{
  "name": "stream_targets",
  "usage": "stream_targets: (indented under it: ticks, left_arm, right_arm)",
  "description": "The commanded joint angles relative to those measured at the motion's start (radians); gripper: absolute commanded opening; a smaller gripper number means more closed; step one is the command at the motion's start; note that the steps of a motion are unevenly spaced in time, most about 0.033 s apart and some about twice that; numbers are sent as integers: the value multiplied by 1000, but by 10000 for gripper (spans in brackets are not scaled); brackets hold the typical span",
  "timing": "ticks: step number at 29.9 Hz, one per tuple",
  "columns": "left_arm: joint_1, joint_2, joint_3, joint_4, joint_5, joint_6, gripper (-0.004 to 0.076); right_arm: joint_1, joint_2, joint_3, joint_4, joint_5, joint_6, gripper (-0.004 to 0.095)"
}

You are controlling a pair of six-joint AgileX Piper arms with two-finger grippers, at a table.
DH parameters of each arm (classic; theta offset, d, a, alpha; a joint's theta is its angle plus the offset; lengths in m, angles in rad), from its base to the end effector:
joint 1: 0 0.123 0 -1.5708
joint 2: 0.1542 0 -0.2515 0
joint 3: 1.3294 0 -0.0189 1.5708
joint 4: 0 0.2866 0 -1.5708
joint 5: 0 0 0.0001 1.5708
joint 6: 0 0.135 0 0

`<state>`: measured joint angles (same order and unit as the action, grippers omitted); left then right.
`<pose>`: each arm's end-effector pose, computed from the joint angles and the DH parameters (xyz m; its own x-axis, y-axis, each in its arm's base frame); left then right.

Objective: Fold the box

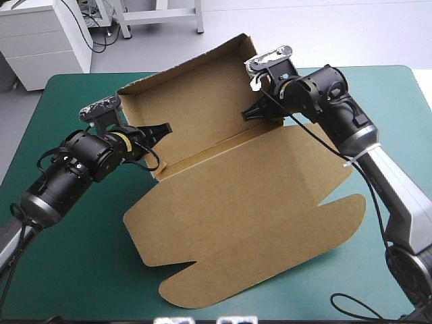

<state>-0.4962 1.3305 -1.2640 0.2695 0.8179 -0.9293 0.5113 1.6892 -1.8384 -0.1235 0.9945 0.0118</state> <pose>0.3279 -0.1477 0.3053 -0.6887 -0.3815 -0.6166 -0.1633 0.9101 -0.3808 0.3903 0.2030 0.3587 -0.5730 -0.3850 -0.7235 -0.4537 0.8842 -0.1112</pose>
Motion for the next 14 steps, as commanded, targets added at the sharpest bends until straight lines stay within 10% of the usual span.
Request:
stream_targets:
  ticks: [1, 14]
  left_arm:
    - [-11, -22, -30, 26, -80, -11, -8]
    - [-9, 80, -196, 59, 2, 223, -8]
  right_arm:
    - [5, -61, -33, 42, -84, 30, -8]
    - [0, -11, -31, -210, 150, 220, -10]
